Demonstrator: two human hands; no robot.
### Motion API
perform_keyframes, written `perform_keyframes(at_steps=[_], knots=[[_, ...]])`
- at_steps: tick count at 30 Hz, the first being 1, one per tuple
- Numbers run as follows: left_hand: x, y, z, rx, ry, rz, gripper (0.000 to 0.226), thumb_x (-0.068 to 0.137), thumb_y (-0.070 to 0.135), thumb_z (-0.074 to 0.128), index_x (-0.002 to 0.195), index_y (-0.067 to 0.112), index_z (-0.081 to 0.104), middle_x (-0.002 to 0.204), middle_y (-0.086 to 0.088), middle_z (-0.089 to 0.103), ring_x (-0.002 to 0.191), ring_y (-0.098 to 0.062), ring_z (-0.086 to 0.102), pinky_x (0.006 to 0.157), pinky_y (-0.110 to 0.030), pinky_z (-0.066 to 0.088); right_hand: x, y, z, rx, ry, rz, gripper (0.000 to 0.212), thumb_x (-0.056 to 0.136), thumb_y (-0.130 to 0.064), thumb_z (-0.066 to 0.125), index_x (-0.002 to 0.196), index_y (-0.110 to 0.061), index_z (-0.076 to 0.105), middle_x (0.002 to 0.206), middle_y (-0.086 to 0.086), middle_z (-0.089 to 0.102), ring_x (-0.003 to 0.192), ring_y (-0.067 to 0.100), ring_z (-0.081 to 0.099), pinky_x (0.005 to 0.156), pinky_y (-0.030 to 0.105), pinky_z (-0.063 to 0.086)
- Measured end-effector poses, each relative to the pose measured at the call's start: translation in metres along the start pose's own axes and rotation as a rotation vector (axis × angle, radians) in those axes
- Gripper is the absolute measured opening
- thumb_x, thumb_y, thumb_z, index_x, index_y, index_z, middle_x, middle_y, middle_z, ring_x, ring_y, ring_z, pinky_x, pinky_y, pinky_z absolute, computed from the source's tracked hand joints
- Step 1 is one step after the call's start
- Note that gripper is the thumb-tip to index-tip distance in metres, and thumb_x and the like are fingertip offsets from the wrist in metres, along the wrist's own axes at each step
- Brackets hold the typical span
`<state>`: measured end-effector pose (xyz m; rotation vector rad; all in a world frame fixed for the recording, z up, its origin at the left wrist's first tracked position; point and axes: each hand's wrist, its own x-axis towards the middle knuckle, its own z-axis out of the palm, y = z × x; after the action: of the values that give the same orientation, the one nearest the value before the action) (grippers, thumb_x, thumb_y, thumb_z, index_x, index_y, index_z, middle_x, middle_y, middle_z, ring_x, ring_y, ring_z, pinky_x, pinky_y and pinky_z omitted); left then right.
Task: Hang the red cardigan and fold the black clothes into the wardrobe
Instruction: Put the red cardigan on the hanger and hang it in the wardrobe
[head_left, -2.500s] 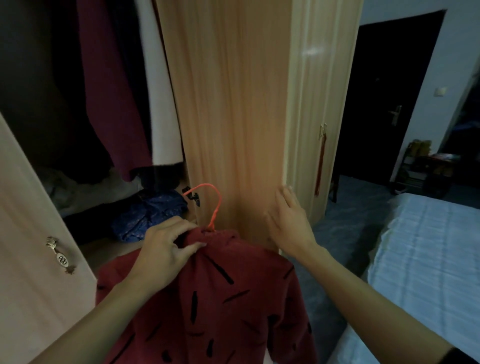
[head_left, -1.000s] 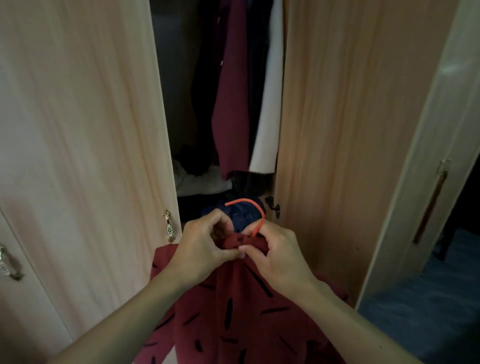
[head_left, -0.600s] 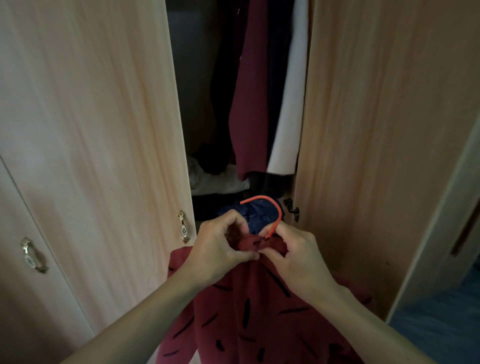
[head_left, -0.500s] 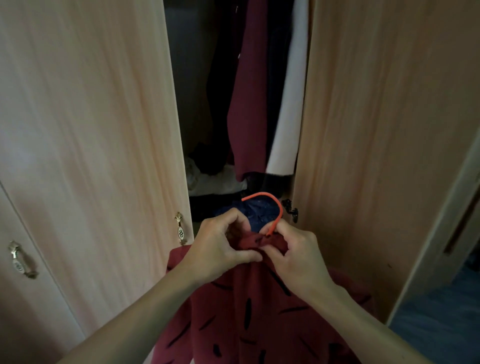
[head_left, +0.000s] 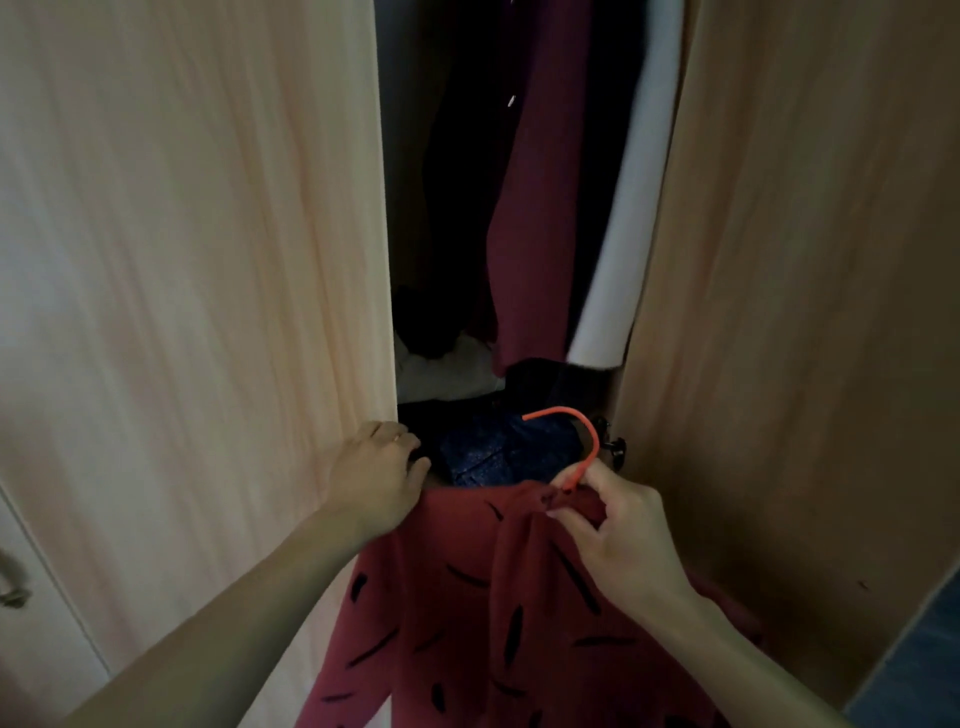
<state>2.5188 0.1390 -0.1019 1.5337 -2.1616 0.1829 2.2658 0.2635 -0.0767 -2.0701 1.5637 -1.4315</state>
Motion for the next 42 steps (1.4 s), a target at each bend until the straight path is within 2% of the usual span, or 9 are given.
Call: perform_keyframes(at_steps=[3,5,8,11,23,31,36,40,42], knots=[[0.021,-0.013,-0.004,0.356,0.029,0.206,0.045,0.09,0.041,0.058,0.124,0.012,0.065,0.142,-0.008,0.054,0.141,-0.029,0.037,0.111,-0.045,0.033,0.005,0.007,0.009,-0.01,0.007,0.032,0.027,0.078,-0.003,0.08,0.088,-0.025,0.065,0.089,-0.018,0.069,0.086,-0.003,0.067,0.079,0.011,0.052],[0.037,-0.018,-0.01,0.571,-0.017,0.308,0.053,0.088,0.042,0.057,0.13,0.009,0.062,0.143,-0.012,0.053,0.145,-0.034,0.029,0.117,-0.054,0.019,0.009,0.009,0.013,-0.016,0.02,0.05,0.027,0.078,-0.004,0.08,0.088,-0.024,0.066,0.088,-0.017,0.07,0.086,-0.002,0.067,0.08,0.013,0.053],[0.052,-0.018,-0.016,0.878,-0.134,0.33,0.062,0.094,0.045,0.048,0.145,0.01,0.045,0.154,-0.012,0.039,0.151,-0.035,0.01,0.117,-0.062,-0.007,0.014,0.01,0.017,-0.011,0.048,0.055,0.028,0.076,-0.002,0.081,0.087,-0.024,0.067,0.086,-0.017,0.07,0.084,-0.003,0.068,0.078,0.009,0.051],[0.057,-0.015,-0.021,1.099,-0.203,0.326,0.059,0.096,0.046,0.046,0.145,0.013,0.045,0.153,-0.013,0.037,0.147,-0.037,0.013,0.114,-0.065,-0.01,0.021,0.008,0.018,-0.014,0.078,0.041,0.028,0.077,-0.001,0.08,0.087,-0.023,0.067,0.086,-0.018,0.07,0.083,-0.004,0.067,0.076,0.006,0.048],[0.036,-0.001,-0.031,0.985,-0.131,0.442,0.031,0.097,0.029,0.046,0.114,0.017,0.069,0.112,-0.005,0.064,0.123,-0.034,0.04,0.115,-0.061,0.007,0.013,-0.006,0.014,0.01,0.066,0.029,0.027,0.076,0.0,0.08,0.087,-0.021,0.068,0.084,-0.018,0.07,0.082,-0.003,0.067,0.076,0.008,0.049],[-0.023,0.028,-0.056,0.884,-0.155,0.394,0.042,0.097,0.033,0.044,0.126,0.01,0.064,0.132,-0.015,0.056,0.142,-0.037,0.028,0.115,-0.059,-0.005,-0.013,-0.019,-0.013,0.078,-0.015,-0.016,0.026,0.076,-0.001,0.08,0.085,-0.021,0.068,0.082,-0.015,0.071,0.08,0.001,0.069,0.077,0.013,0.052],[-0.079,0.052,-0.088,0.953,-0.179,0.358,0.04,0.097,0.03,0.045,0.128,0.012,0.065,0.14,-0.016,0.055,0.144,-0.033,0.032,0.117,-0.059,0.004,-0.034,-0.034,-0.026,0.146,-0.096,-0.08,0.024,0.076,-0.002,0.08,0.086,-0.021,0.068,0.082,-0.014,0.07,0.081,0.001,0.068,0.079,0.017,0.053],[-0.112,0.079,-0.106,1.013,-0.316,0.225,0.048,0.103,0.021,0.03,0.149,0.007,0.038,0.16,-0.018,0.025,0.152,-0.031,0.006,0.118,-0.052,0.015,-0.052,-0.041,-0.037,0.221,-0.151,-0.121,0.022,0.077,-0.003,0.079,0.087,-0.019,0.068,0.084,-0.015,0.07,0.082,-0.001,0.067,0.08,0.014,0.051],[-0.129,0.092,-0.116,0.992,-0.341,0.18,0.048,0.104,0.02,0.029,0.15,0.007,0.034,0.162,-0.016,0.02,0.153,-0.029,0.002,0.113,-0.046,0.023,-0.061,-0.044,-0.042,0.242,-0.16,-0.139,0.022,0.076,-0.002,0.079,0.087,-0.018,0.068,0.084,-0.014,0.07,0.084,-0.001,0.067,0.08,0.011,0.049]])
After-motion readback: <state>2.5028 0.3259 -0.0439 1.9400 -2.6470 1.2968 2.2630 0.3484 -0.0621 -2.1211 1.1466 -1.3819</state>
